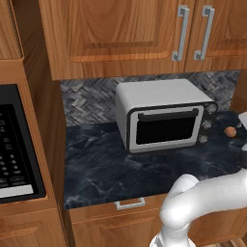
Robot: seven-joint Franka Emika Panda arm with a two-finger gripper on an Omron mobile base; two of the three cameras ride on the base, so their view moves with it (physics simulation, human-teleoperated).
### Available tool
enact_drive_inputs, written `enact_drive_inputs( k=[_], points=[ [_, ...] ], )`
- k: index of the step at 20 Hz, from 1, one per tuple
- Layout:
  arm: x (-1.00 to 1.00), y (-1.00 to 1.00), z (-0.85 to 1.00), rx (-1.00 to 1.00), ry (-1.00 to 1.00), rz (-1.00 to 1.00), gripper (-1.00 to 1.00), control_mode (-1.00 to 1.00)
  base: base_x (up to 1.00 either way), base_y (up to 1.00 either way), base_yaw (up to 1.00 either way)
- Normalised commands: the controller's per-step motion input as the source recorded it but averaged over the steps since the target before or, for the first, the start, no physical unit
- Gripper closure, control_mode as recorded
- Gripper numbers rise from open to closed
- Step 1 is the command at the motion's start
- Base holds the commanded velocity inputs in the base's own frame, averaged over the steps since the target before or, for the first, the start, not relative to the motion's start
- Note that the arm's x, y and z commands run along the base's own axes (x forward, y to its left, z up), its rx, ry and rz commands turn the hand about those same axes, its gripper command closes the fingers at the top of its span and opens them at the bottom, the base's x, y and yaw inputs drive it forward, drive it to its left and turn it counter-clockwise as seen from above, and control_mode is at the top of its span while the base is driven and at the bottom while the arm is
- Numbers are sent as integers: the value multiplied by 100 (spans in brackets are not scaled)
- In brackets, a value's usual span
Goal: Place the onion in the correct fridge rack based on whether it is a fruit or vegetable. Finally, close the fridge door.
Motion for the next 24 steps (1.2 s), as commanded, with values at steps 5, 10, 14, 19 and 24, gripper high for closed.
enact_drive_inputs(
  k=[5, 10, 14, 19, 24],
  points=[
    [52, 2, -19, 0, 11, -5, -100, -100, 0, 0, 0],
    [52, 0, -21, 0, 7, -4, -100, -100, 0, 0, 0],
    [56, -10, -17, 0, 4, -1, -100, -100, 0, 0, 0],
    [44, -33, -27, 0, 2, 0, -100, -100, 0, 0, 0],
    [14, -25, -30, 0, 2, 0, -100, -100, 0, 0, 0]
  ],
)
